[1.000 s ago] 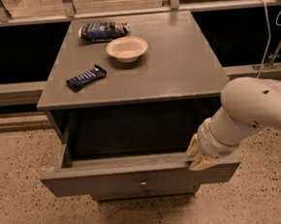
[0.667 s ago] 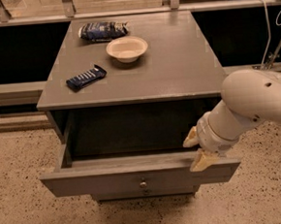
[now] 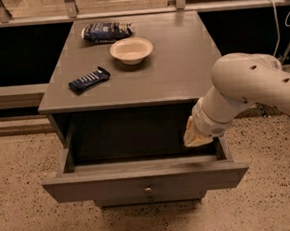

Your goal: Open top drawer

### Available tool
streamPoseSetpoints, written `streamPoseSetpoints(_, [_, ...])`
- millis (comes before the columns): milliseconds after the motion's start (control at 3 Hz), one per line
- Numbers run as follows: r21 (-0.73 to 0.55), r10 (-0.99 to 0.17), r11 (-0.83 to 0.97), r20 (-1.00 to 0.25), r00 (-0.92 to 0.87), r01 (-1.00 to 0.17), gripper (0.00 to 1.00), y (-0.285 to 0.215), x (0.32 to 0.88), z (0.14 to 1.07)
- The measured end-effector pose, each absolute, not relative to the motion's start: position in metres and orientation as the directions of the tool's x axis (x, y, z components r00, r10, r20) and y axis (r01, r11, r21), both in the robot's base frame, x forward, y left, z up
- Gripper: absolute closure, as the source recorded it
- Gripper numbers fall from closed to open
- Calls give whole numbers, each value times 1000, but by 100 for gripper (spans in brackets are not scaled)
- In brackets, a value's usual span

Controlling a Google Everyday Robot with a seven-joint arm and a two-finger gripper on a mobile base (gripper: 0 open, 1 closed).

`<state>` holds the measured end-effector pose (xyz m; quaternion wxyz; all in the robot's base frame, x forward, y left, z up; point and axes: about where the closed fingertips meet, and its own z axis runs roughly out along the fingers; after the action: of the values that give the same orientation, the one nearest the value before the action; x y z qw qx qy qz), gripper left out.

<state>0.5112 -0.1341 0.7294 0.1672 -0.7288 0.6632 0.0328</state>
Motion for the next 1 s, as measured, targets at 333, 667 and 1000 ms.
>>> streamPoseSetpoints(333, [-163,-964,-56,-247,96,-985,100,-133,533,703])
streamPoseSetpoints(667, [-92,-971,-64,-225,83,-994,100,-131,530,673])
streamPoseSetpoints(1000, [-30,-976,-78,-203,83,-997,100,-136,518,651])
